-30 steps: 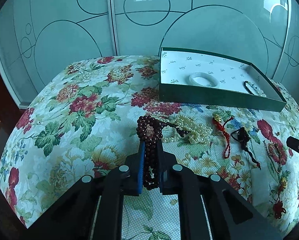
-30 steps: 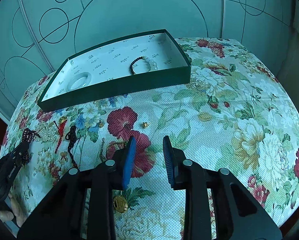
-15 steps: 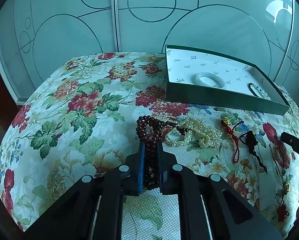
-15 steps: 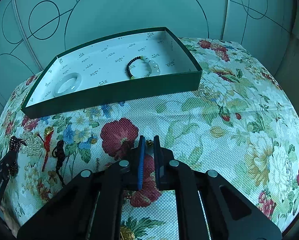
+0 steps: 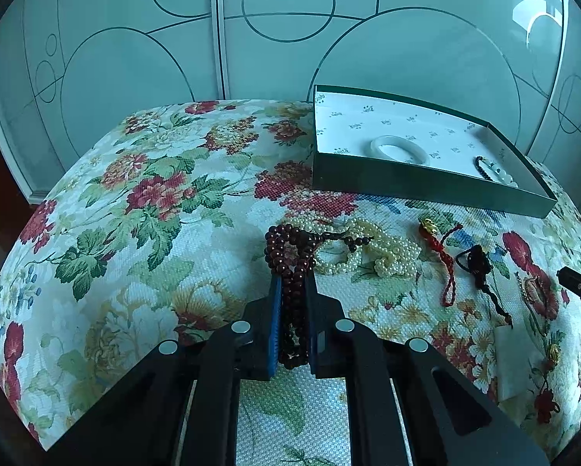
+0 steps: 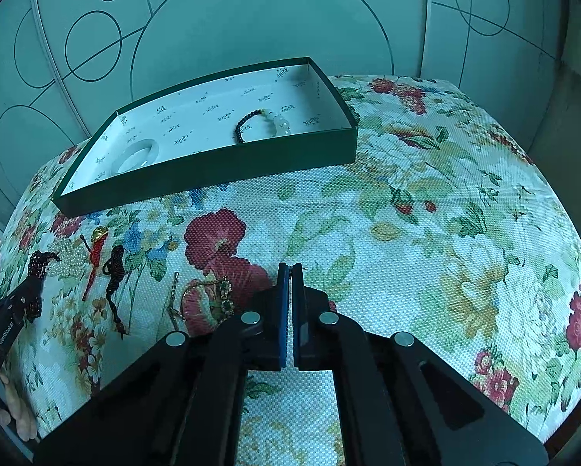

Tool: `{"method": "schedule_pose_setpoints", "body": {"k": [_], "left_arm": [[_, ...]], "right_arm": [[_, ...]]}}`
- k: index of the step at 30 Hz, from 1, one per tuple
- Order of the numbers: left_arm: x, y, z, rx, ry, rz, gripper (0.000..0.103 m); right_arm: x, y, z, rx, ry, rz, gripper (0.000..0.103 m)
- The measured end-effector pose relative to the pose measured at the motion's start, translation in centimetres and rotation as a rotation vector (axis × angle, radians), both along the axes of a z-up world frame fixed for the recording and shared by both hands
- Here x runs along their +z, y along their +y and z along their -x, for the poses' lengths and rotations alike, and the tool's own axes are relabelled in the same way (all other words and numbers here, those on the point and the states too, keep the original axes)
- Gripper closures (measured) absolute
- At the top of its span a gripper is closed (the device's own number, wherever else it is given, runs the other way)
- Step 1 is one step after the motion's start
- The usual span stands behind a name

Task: Organize jewelry
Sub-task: 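Carry the dark red bracelet into the box and open the left gripper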

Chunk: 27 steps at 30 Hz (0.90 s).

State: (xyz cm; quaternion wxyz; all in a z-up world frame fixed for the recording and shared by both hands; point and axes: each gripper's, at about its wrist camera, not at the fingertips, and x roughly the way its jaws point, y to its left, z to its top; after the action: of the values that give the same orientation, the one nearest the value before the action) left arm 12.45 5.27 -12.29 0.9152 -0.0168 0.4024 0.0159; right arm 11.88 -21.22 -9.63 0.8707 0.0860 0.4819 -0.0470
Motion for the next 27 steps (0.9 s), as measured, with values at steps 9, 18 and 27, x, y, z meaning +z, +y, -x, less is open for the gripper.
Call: {"method": "schedule_pose_setpoints", "body": {"k": [9, 18, 27], "left_arm": [[0.2, 0.7, 0.5, 0.002, 0.008, 0.026, 0.092], [1.8, 0.6, 1.0, 0.003, -0.021, 0.021, 0.092], [4.3, -1.0, 1.3, -0.03, -0.069, 0.03, 0.092]], "right_arm": [[0.0, -0.5, 1.2, -0.002, -0.009, -0.026, 0.102], [0.5, -0.2, 1.6, 0.021, -0.025, -0.041, 0.102], [2.9, -0.1, 1.8, 0.034, -0.072, -0.044, 0.102]]}}
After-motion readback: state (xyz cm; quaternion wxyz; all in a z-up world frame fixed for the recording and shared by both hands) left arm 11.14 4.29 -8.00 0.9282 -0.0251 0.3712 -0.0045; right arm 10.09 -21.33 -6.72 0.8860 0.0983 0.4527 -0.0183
